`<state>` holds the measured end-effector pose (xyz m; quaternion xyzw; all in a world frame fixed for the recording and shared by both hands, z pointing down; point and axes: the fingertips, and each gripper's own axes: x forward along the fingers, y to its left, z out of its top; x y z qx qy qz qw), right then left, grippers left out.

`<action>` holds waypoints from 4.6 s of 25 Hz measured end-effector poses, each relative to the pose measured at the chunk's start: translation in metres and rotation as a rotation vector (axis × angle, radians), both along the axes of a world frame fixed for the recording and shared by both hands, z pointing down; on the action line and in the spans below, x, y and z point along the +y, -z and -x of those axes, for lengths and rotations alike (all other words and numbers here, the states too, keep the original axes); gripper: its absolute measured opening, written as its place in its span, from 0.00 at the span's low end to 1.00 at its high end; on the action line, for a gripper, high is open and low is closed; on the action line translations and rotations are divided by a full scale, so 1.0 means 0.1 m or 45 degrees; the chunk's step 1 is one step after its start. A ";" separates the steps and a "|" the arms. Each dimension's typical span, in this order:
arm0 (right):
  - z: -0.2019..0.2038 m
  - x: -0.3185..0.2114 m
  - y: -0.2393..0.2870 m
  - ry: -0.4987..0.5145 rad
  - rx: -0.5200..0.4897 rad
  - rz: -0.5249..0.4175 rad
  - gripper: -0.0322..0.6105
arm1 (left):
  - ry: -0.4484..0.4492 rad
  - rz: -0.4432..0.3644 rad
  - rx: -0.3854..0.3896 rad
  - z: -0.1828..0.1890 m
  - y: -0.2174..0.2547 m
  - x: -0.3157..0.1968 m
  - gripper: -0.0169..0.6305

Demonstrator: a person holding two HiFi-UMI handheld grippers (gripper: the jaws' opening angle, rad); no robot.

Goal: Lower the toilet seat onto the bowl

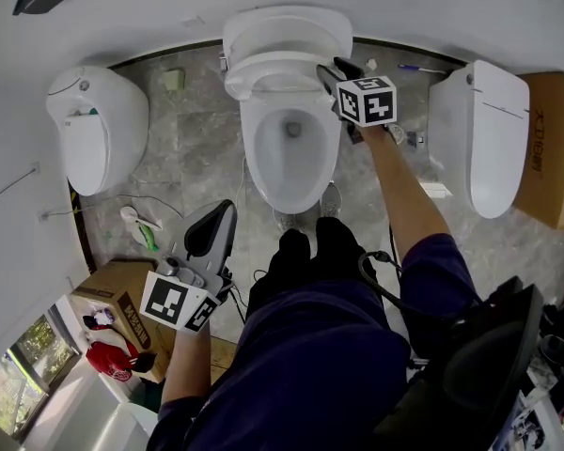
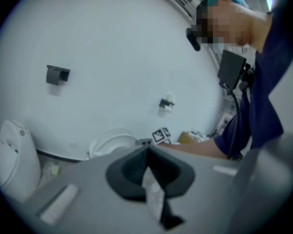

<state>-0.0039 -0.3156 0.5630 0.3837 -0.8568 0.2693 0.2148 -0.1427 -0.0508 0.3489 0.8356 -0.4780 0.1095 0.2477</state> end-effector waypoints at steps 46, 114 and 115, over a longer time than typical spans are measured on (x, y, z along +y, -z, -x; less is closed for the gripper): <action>-0.20 1.81 -0.40 -0.345 -0.249 0.428 0.38 | -0.087 -0.055 0.021 0.06 0.09 0.94 0.03; -0.17 2.98 -0.95 -0.190 -0.770 1.086 0.34 | -0.140 0.038 0.098 -0.37 -0.24 0.85 0.03; -0.18 3.00 -0.97 -0.187 -0.767 1.088 0.34 | -0.141 0.038 0.098 -0.38 -0.25 0.85 0.03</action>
